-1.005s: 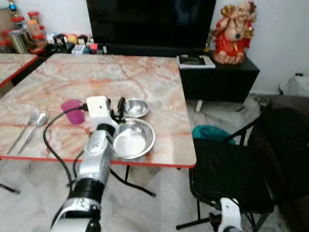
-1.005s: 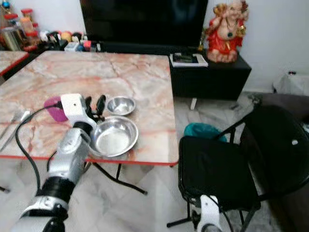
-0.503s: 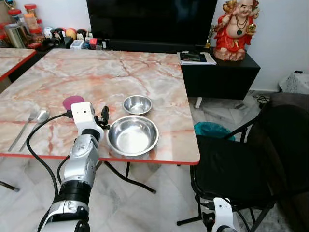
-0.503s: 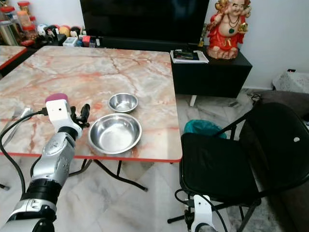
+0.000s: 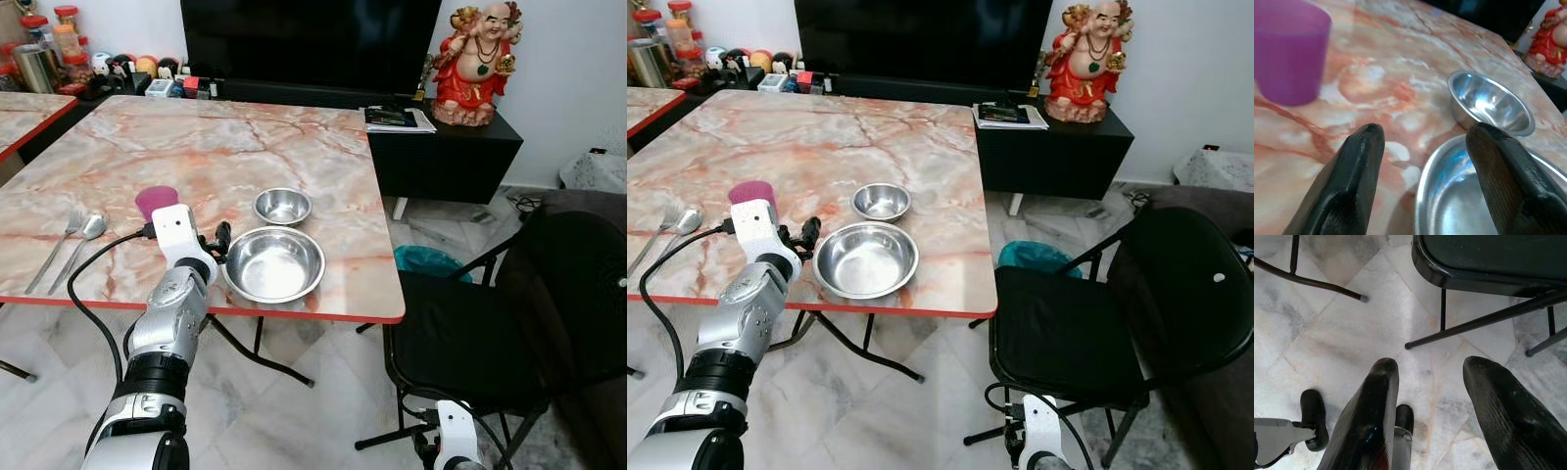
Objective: Setting the table
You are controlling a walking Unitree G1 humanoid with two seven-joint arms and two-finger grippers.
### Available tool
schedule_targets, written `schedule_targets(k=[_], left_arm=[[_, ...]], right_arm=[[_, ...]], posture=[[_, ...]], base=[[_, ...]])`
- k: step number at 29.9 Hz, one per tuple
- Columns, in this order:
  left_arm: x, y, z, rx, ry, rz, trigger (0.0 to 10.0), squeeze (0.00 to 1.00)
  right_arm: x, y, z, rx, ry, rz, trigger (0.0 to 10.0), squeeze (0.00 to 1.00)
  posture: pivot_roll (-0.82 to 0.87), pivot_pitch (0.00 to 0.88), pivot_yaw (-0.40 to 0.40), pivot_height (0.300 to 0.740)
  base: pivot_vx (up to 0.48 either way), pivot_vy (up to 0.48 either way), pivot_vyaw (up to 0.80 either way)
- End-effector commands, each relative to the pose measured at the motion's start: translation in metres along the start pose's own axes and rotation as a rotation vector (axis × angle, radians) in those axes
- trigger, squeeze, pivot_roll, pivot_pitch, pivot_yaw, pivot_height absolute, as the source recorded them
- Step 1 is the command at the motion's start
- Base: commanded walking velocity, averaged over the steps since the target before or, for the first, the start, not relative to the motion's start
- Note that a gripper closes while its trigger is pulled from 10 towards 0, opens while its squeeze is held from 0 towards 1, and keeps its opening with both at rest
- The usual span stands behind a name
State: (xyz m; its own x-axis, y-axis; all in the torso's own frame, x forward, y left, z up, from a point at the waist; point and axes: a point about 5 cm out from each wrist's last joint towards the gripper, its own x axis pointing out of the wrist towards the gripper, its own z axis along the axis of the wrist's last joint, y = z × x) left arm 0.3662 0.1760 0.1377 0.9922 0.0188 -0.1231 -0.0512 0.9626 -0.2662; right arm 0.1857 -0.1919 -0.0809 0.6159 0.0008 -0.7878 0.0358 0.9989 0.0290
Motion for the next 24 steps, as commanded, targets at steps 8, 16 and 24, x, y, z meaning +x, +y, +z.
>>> schedule_targets(k=[8,16,24], left_arm=[[0.007,-0.005,0.002,0.047,0.098,-0.044,10.0,0.00],[0.006,-0.016,-0.016,0.023,0.187,-0.074,10.0,0.00],[0.004,-0.016,-0.022,0.027,0.198,-0.056,10.0,0.00]], right_arm=[[-0.001,0.003,-0.006,0.023,0.014,0.000,10.0,0.00],[0.000,0.005,-0.003,0.028,0.004,0.004,10.0,0.00],[0.000,0.005,-0.003,0.017,0.005,0.010,10.0,0.00]], posture=[[-0.04,0.000,-0.051,0.740],[-0.05,0.000,-0.040,0.740],[-0.04,0.000,-0.040,0.740]], base=[[0.000,0.000,0.00],[0.000,0.000,0.00],[0.000,0.000,0.00]])
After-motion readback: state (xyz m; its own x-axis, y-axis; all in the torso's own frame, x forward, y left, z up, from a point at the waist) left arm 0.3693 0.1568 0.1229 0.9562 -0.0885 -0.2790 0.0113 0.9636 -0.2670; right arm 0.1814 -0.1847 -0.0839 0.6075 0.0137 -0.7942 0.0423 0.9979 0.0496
